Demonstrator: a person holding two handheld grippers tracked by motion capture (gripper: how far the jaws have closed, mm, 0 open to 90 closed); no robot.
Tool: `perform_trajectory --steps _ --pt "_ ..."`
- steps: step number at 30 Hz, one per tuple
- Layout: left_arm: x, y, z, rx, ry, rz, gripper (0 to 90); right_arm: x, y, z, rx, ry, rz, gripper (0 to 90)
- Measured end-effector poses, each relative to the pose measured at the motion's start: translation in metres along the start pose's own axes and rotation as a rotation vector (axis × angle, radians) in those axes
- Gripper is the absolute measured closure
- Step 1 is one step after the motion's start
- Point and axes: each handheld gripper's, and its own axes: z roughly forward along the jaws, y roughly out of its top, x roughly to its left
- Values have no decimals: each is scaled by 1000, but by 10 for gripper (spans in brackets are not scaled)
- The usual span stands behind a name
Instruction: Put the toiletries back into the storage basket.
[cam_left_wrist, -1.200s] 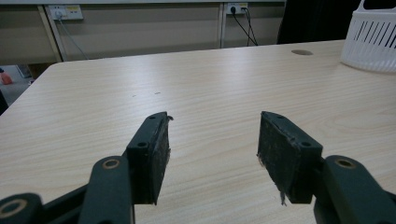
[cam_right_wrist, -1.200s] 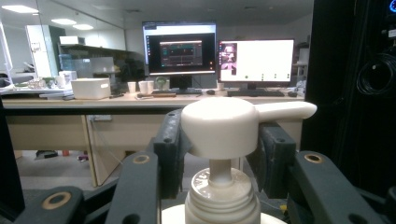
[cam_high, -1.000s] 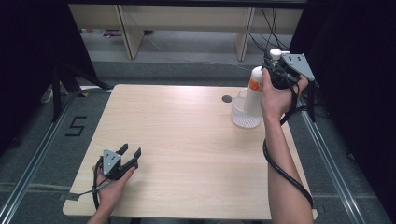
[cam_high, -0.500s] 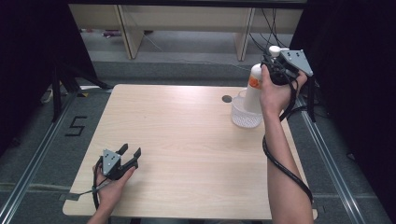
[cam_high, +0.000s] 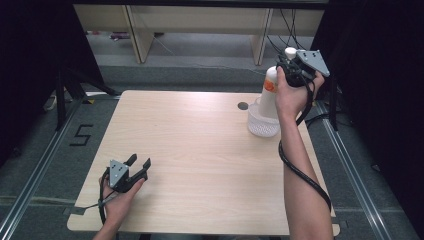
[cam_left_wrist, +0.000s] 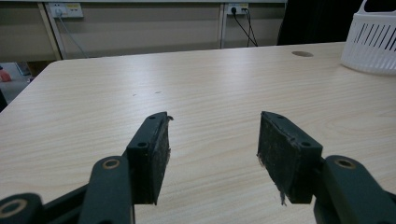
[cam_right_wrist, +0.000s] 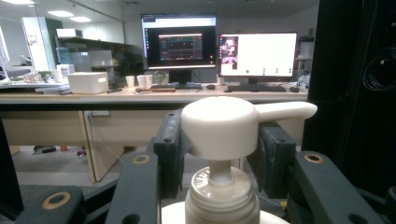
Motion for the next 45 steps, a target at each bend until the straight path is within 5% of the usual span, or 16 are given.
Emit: perform_trajectory --steps 45 --pt "0 0 0 0 0 -2 426 -12 -28 37 129 -41 20 597"
